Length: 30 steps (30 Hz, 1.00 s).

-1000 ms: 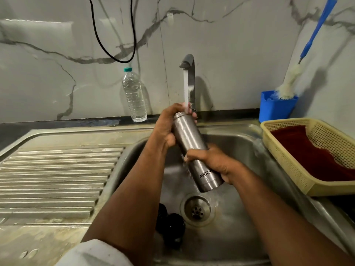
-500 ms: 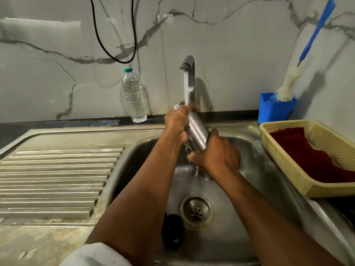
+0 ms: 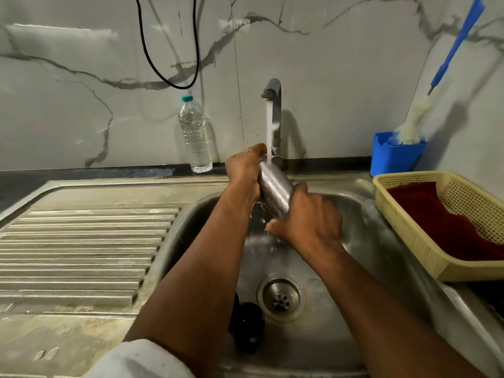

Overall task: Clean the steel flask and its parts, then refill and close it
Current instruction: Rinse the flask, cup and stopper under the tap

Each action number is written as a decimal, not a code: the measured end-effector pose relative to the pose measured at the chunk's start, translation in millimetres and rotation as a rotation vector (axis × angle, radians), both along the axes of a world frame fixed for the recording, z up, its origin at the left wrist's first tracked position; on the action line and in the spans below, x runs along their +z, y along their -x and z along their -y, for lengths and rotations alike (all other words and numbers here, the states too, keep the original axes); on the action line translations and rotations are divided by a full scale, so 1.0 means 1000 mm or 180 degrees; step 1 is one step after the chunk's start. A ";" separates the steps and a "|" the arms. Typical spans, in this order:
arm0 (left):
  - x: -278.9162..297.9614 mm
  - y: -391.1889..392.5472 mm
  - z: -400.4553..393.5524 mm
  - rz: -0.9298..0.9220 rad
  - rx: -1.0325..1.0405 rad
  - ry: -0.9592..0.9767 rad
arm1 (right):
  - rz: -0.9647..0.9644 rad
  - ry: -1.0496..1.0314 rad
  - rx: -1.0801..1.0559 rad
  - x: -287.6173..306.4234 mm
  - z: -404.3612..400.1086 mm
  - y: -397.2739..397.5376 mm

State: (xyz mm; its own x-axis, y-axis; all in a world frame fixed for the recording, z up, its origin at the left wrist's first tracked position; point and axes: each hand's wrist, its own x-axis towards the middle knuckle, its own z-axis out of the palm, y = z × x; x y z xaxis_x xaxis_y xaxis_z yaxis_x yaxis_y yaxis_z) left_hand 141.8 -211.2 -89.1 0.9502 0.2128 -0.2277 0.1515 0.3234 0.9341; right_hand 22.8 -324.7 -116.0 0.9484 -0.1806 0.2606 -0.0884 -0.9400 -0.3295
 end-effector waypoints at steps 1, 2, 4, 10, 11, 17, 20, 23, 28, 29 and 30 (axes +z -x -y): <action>-0.001 0.000 -0.001 -0.0058 -0.0218 0.0020 | 0.0008 0.0004 0.0002 0.001 0.001 0.000; -0.001 0.003 -0.002 -0.0075 -0.0528 0.0095 | -0.0011 -0.0088 0.0019 0.000 0.002 -0.001; -0.003 0.008 -0.005 -0.0013 -0.1001 0.0231 | -0.0069 -0.0364 0.0062 -0.005 0.004 -0.003; -0.004 0.007 -0.030 0.0741 -0.1025 0.1105 | -0.0250 -0.2233 0.0667 -0.013 0.014 -0.012; -0.002 0.008 -0.034 0.0858 -0.0984 0.1216 | -0.0433 -0.2587 0.0723 -0.012 0.017 -0.012; -0.001 0.005 -0.017 0.0230 -0.0286 0.0827 | -0.0125 -0.1187 0.0294 -0.014 0.005 -0.011; -0.007 0.007 0.007 -0.0085 0.0015 0.0651 | 0.0270 -0.0061 -0.0138 -0.006 -0.001 -0.005; -0.007 0.007 0.013 -0.0054 -0.0063 0.0612 | 0.0152 -0.0221 -0.0005 -0.007 0.004 -0.008; -0.007 0.016 -0.013 0.0534 -0.1293 0.0667 | -0.0621 -0.2441 0.0715 -0.004 0.009 -0.007; -0.008 0.018 -0.018 0.0653 -0.1550 0.0761 | -0.0823 -0.2853 0.0875 -0.003 0.009 -0.006; -0.008 0.019 -0.022 0.0754 -0.1749 0.0863 | -0.0992 -0.3187 0.1006 -0.003 0.010 -0.006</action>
